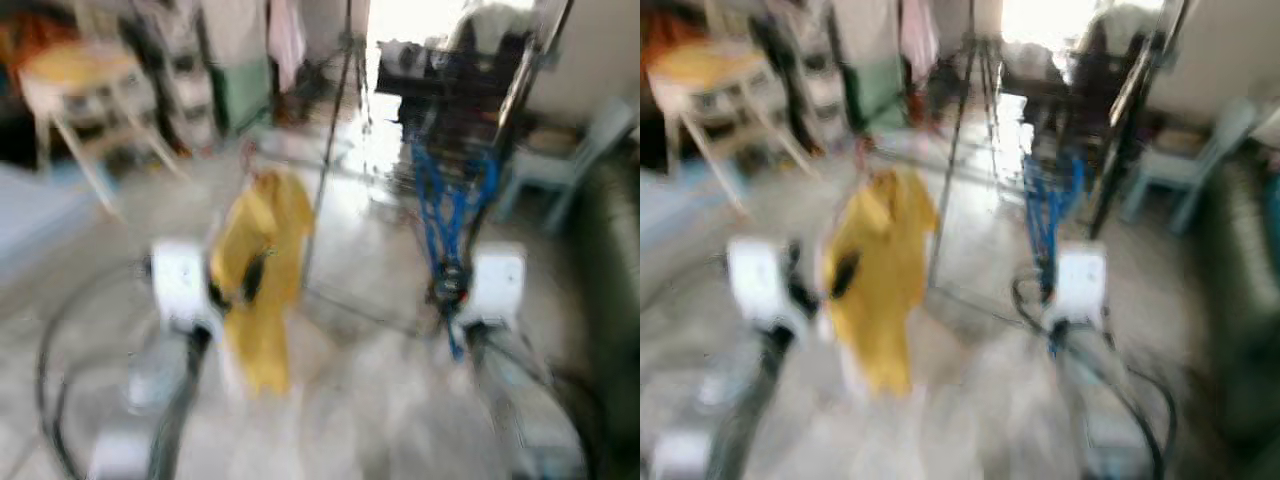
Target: Hang hanger
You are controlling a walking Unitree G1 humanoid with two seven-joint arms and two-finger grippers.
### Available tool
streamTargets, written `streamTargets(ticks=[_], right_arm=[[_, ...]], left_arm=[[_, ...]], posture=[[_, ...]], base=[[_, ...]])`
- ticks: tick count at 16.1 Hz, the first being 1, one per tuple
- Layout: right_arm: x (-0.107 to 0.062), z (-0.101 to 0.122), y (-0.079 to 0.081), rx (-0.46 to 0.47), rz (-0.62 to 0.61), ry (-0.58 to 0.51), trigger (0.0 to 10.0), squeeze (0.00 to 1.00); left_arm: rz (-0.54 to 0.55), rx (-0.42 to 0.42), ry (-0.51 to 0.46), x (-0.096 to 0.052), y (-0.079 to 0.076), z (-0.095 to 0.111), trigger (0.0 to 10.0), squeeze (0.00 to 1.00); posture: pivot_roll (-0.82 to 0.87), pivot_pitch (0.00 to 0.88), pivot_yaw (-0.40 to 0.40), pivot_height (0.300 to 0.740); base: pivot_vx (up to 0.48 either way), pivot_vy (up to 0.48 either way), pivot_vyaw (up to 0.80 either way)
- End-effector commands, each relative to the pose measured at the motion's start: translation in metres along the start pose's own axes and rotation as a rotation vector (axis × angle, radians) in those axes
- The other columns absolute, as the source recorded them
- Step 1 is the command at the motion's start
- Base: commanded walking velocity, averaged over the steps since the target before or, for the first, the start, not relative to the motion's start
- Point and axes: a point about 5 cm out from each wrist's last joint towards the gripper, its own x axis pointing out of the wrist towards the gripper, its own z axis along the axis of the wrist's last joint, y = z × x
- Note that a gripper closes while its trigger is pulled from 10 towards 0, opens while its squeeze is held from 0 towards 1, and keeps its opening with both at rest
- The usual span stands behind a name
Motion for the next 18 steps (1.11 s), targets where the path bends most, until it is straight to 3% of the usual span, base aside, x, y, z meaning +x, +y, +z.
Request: streamTargets(ticks=[1, 9, 15, 18], right_arm=[[0.001, -0.001, 0.004, 0.014, 0.009, 0.014, 10.0, 0.00], [0.001, 0.001, 0.006, 0.002, 0.016, -0.002, 10.0, 0.00], [0.003, 0.004, 0.002, -0.074, -0.031, -0.027, 10.0, 0.00], [0.003, -0.005, -0.007, -0.093, -0.093, 0.030, 10.0, 0.00]], left_arm=[[0.017, 0.020, -0.023, 0.002, 0.005, 0.008, 10.0, 0.00], [0.017, 0.016, -0.015, 0.002, 0.005, 0.007, 10.0, 0.00], [0.010, 0.029, -0.013, 0.004, 0.005, 0.006, 10.0, 0.00], [-0.010, 0.057, -0.008, 0.003, 0.002, 0.004, 10.0, 0.00]], posture=[[-0.02, 0.042, -0.002, 0.740], [-0.02, 0.041, -0.001, 0.740], [-0.01, 0.036, 0.002, 0.740], [-0.01, 0.036, 0.003, 0.740]], base=[[0.000, 0.461, 0.00], [0.000, 0.477, 0.00], [0.000, 0.480, 0.00], [0.000, 0.000, 0.00]])
